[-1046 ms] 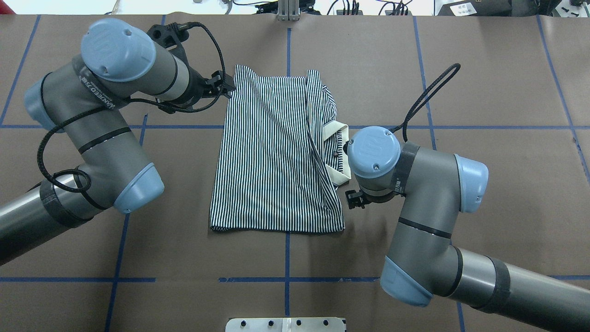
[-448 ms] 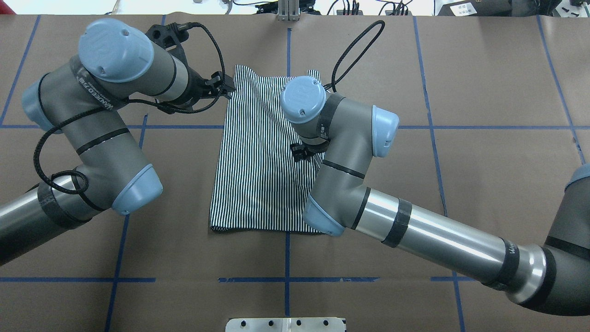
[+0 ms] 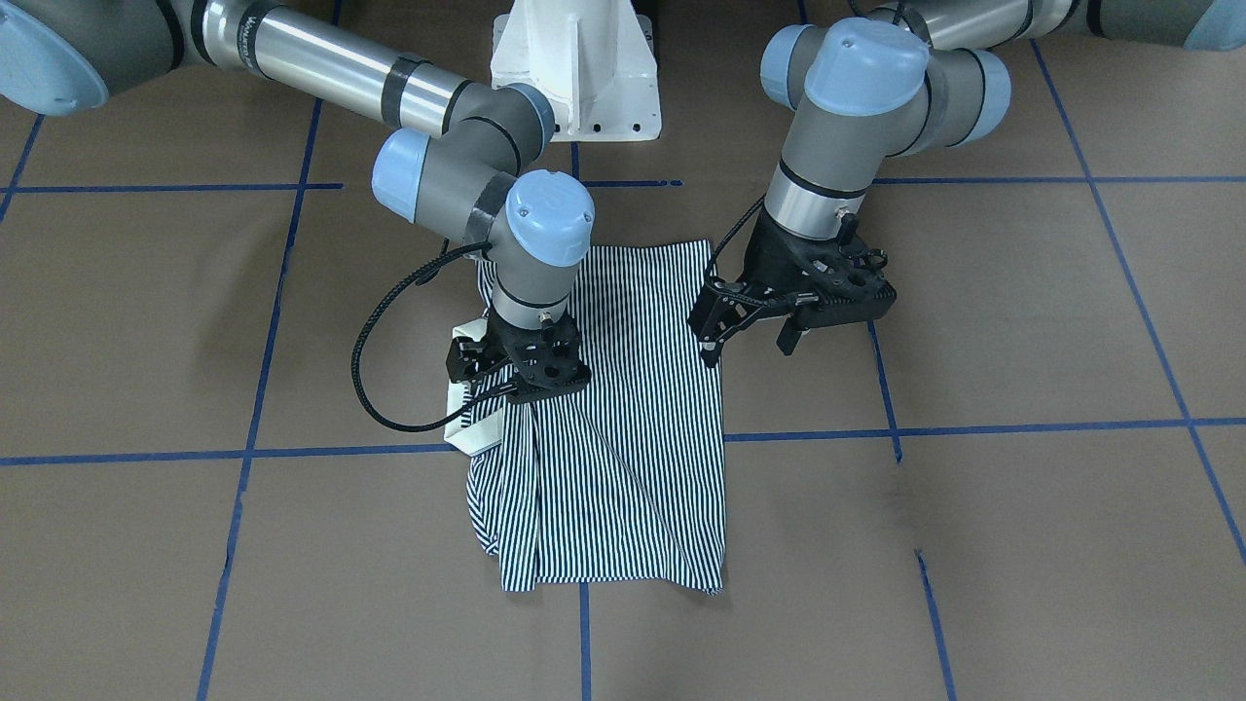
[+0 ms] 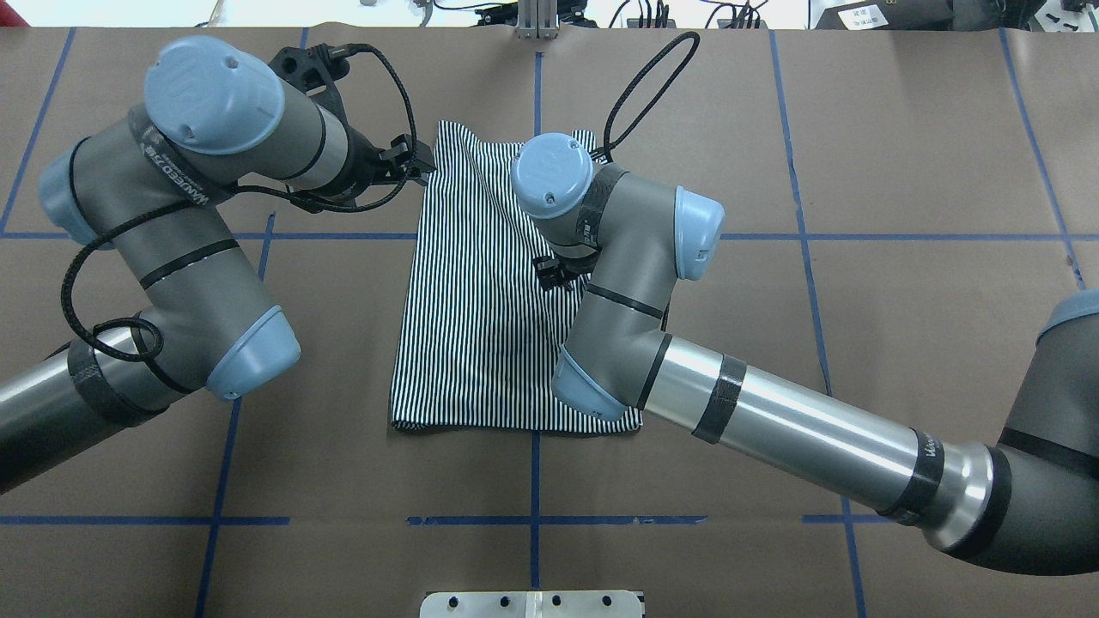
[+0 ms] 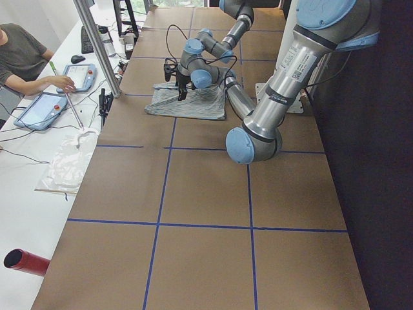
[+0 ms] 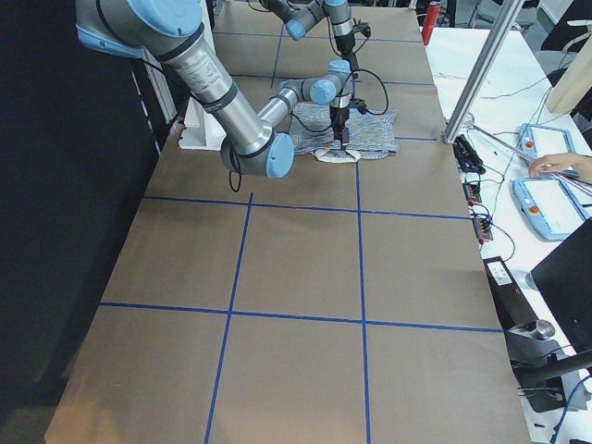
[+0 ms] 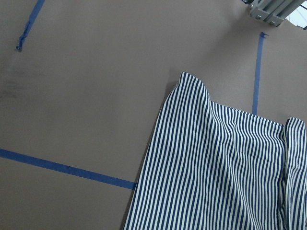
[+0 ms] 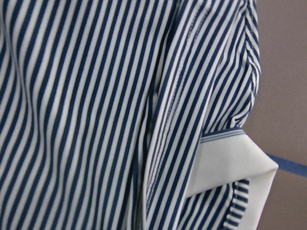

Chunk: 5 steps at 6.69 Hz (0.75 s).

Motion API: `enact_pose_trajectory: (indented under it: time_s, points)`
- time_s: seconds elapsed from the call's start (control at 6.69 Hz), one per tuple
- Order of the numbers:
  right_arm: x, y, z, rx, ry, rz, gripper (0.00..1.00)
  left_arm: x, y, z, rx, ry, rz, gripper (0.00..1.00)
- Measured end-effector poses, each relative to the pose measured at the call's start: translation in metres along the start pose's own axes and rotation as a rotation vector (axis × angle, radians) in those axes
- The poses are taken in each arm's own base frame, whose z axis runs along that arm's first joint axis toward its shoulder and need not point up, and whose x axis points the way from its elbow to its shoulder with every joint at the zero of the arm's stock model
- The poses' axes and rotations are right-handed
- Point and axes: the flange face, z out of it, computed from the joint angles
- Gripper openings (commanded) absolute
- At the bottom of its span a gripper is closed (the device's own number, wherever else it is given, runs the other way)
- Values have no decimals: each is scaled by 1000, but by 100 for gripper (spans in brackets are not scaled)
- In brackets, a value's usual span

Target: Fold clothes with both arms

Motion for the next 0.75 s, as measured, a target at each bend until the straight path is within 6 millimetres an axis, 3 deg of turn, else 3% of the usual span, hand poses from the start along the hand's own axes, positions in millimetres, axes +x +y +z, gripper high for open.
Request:
enact_pose_trajectory:
  time_s: [0.6,0.75]
  points:
    - [24,-2,14,-13,20,1,100,-6,-3,1,5,-11,32,100]
    - [40,-5,13,-12,21,5,100,-6,-3,1,5,-12,34,100]
